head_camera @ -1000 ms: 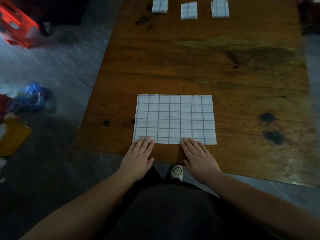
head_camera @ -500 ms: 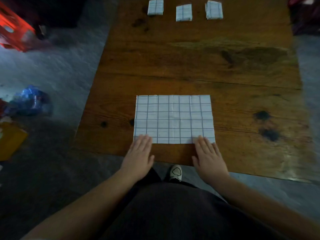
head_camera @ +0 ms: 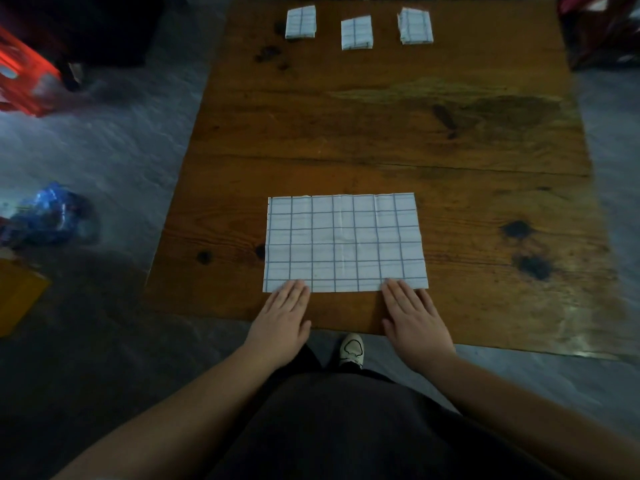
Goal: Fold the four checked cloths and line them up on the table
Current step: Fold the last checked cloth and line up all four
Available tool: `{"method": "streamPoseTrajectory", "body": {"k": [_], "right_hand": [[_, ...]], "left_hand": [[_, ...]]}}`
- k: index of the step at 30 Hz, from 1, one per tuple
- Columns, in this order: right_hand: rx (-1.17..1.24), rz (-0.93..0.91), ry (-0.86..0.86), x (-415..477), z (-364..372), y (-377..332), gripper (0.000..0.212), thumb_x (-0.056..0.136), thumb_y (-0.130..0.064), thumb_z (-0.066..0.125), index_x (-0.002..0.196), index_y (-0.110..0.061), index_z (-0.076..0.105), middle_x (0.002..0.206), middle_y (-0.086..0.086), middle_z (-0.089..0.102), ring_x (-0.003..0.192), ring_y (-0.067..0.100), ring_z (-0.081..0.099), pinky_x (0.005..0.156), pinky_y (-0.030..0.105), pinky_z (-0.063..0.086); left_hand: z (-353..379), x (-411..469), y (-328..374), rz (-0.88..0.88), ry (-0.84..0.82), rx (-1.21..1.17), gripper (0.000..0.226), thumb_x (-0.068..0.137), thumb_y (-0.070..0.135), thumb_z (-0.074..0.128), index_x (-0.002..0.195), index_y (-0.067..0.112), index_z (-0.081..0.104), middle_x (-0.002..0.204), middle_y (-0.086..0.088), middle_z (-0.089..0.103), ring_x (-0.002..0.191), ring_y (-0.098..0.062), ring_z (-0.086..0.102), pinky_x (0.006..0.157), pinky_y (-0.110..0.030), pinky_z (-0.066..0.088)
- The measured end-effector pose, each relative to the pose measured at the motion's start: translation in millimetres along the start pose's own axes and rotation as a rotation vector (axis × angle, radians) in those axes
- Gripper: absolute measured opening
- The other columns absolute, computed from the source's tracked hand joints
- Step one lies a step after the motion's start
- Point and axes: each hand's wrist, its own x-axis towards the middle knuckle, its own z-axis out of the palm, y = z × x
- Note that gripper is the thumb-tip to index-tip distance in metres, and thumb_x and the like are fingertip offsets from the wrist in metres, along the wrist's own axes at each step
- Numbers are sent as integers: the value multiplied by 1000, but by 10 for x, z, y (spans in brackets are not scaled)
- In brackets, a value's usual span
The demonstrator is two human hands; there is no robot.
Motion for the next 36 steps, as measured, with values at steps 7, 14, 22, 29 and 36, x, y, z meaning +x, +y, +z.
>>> {"method": "streamPoseTrajectory", "body": {"k": [7, 14, 22, 29, 36], "right_hand": [[96, 177, 34, -169, -57, 268, 66, 105, -44, 28, 162, -19, 9, 170, -2, 7, 156, 16, 2, 127, 44, 3], [180, 147, 156, 177, -351, 215, 26, 98, -26, 53, 124, -26, 58, 128, -6, 54, 123, 19, 46, 107, 40, 39], [90, 41, 46, 410, -502, 363, 20, 103, -28, 43, 115, -29, 60, 119, -8, 55, 114, 17, 46, 98, 36, 38], [133, 64, 50, 387, -471, 313, 18, 102, -32, 48, 115, -27, 59, 117, -6, 55, 114, 19, 47, 98, 38, 40], [249, 86, 47, 319, -493, 127, 13, 99, -35, 48, 103, -27, 58, 106, -8, 60, 105, 17, 55, 93, 37, 40]], "left_hand": [[4, -232, -293, -92, -1, -69, 69, 107, 45, 29, 163, 15, 0, 170, -1, -7, 151, -10, -17, 118, -30, -11], [-215, -146, -34, -69, 176, -192, 57, 104, 28, 43, 159, 17, 28, 165, -1, 25, 154, -15, 13, 122, -30, 7], [-444, 59, 189, -5, -21, -458, 36, 103, 18, 46, 138, 26, 55, 135, 10, 52, 125, -7, 47, 106, -26, 42], [-511, 234, 452, -189, -234, -891, 19, 104, 17, 49, 114, 25, 63, 109, 6, 66, 99, -10, 65, 86, -31, 58], [-520, 293, 728, -524, -435, -1491, 26, 105, 24, 54, 123, 7, 57, 115, -15, 67, 102, -27, 69, 90, -40, 60]]}}
